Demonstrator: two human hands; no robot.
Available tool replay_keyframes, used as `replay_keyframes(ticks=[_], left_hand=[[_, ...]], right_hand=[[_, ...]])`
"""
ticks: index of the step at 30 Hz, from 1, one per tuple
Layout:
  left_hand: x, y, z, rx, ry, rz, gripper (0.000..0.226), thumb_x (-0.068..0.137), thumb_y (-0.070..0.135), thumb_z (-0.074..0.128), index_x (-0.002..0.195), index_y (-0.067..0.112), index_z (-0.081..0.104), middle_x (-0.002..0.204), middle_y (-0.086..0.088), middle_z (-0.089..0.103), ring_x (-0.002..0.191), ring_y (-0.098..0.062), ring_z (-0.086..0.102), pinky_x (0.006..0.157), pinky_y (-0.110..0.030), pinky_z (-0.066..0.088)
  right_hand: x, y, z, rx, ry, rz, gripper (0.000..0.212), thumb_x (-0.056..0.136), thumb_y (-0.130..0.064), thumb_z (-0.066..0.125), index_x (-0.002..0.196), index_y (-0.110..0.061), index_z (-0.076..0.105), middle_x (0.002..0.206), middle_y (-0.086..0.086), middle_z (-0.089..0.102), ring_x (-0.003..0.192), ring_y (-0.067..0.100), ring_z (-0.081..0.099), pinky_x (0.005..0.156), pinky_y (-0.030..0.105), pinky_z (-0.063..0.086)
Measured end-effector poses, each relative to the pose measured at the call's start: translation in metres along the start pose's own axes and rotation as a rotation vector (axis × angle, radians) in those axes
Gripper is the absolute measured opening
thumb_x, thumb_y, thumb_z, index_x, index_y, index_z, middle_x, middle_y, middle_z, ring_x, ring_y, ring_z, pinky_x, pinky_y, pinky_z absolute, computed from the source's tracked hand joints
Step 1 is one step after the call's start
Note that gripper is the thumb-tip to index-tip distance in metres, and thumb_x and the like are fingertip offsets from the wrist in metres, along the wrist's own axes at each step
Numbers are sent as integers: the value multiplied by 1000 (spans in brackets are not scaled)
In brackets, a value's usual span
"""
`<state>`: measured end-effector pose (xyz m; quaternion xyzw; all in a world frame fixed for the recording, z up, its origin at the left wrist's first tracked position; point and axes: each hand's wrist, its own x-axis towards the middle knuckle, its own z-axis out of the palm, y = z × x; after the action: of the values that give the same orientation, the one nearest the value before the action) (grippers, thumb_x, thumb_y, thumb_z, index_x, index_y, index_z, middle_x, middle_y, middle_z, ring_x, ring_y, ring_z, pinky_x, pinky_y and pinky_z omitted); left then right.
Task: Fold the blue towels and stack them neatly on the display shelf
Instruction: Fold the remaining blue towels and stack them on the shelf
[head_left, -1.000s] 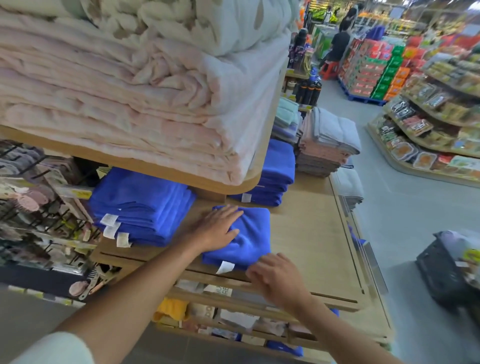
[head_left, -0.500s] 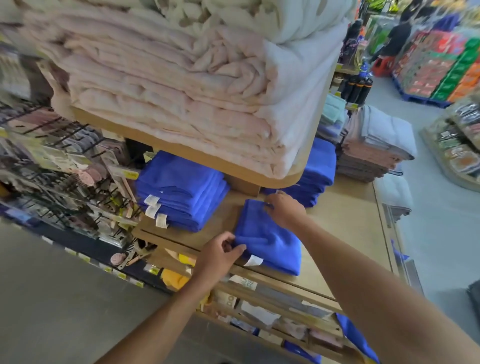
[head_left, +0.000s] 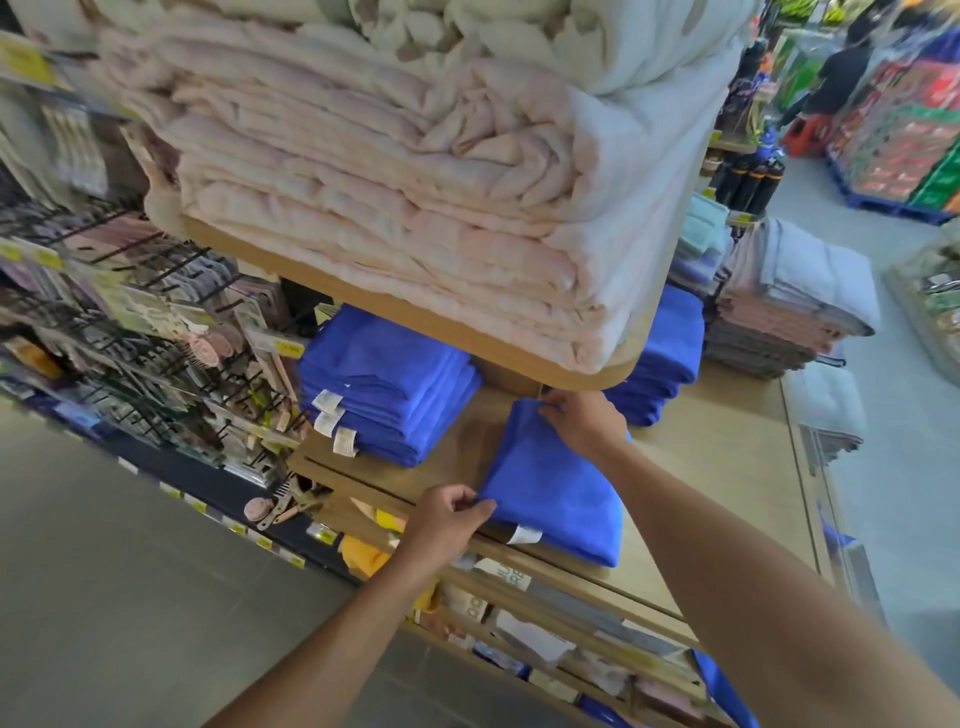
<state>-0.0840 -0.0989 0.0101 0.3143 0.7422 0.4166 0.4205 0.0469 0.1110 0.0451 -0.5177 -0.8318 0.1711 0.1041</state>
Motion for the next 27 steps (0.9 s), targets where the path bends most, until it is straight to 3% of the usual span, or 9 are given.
replay_keyframes(ticks=[4,7,10,13,16,19,22,24,27], left_hand=[[-5,7,-6,82,19,-46,15,90,37,68,95,24,71,82,7,71,63,-7,64,57,-24,50],[-9,17,-8,392,234,245,28,92,43,58,120,43,54,92,17,63,79,-4,63,64,-28,52],[6,35,6,519,199,592,41,97,35,53,137,38,52,123,16,57,114,-9,54,95,-33,49],[33,48,31,749,1,618,49,103,39,44,151,31,42,161,7,33,151,-15,23,120,-35,28],[58,36,46,885,-96,478,57,105,49,34,159,34,23,170,8,6,156,-17,2,123,-39,13],[71,15,52,871,-52,521,58,105,52,33,159,36,21,170,10,4,156,-19,10,123,-41,18],[76,0,53,798,-2,619,61,102,54,35,158,32,27,170,4,10,154,-22,22,120,-44,27],[76,-2,52,628,-8,667,70,95,59,37,159,34,22,170,6,6,155,-18,18,120,-42,30],[74,10,54,187,-10,673,90,88,48,62,160,35,11,168,14,10,154,-4,15,122,-26,23]], right_hand=[[-6,-2,5,74,15,-72,16,101,-29,55,104,-27,71,107,1,67,92,26,61,65,39,52],[-22,6,0,238,210,-93,6,96,-23,61,101,-27,62,103,0,57,85,18,52,67,34,42],[-55,34,-5,329,370,117,26,96,-31,59,121,-23,58,118,0,58,100,20,60,78,35,47],[-83,52,-5,312,142,441,53,96,-47,54,135,-12,47,123,10,62,111,34,62,82,37,45],[-88,46,-3,425,-38,595,51,94,-53,58,117,-8,49,105,6,60,105,33,64,76,35,40],[-79,35,-5,763,-99,675,46,84,-51,76,91,-11,54,91,3,62,82,20,63,67,32,45],[-76,27,-2,906,-93,650,42,76,-37,86,101,-12,63,102,8,71,92,25,70,75,38,57],[-81,23,-1,916,-19,548,37,77,-27,85,107,-13,68,105,9,74,97,27,72,88,47,59],[-96,21,-8,956,54,411,25,78,-20,79,100,-20,69,95,1,77,92,23,73,80,43,61]])
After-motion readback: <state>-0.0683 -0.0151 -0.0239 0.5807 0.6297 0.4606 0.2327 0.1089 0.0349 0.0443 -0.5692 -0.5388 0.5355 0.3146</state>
